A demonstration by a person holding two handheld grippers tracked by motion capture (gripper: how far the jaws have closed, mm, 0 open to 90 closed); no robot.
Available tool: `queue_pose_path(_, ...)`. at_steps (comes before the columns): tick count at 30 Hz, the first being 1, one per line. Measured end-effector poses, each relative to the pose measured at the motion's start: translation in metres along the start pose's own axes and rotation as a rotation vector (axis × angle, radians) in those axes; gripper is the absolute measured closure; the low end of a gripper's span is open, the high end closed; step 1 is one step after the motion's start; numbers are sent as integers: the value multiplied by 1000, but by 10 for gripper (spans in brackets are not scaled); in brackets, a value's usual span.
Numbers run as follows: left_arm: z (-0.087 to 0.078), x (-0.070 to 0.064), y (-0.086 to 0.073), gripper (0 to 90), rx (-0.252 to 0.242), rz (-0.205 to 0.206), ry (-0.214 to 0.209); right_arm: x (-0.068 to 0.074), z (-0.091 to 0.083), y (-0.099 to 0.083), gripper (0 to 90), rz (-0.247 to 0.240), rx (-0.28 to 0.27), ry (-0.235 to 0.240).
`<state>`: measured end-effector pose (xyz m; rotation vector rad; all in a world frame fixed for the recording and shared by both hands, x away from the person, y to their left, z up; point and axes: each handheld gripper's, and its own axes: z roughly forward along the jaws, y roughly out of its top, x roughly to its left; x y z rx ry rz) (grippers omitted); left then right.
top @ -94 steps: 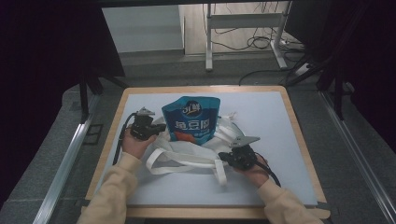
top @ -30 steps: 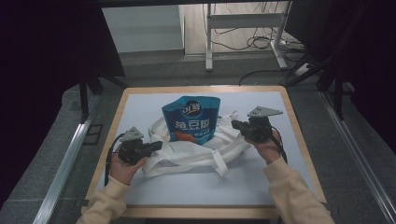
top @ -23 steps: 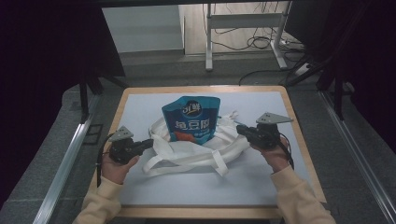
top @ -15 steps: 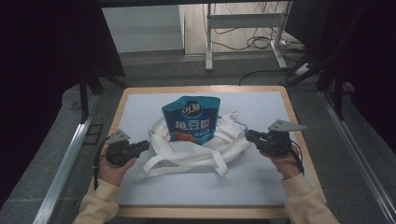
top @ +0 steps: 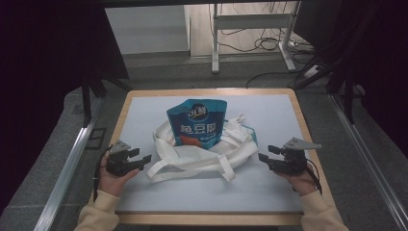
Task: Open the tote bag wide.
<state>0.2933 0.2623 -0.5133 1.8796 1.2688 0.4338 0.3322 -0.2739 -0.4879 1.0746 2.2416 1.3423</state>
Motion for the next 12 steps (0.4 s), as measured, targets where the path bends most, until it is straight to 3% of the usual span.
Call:
queue_pose_path(4,2,-1,0,384,3,-6,-6,1,5,-5,415,-7,24,2)
queue_pose_path(12,4,0,-1,365,1,-8,-12,0,4,-5,399,-13,19,-8)
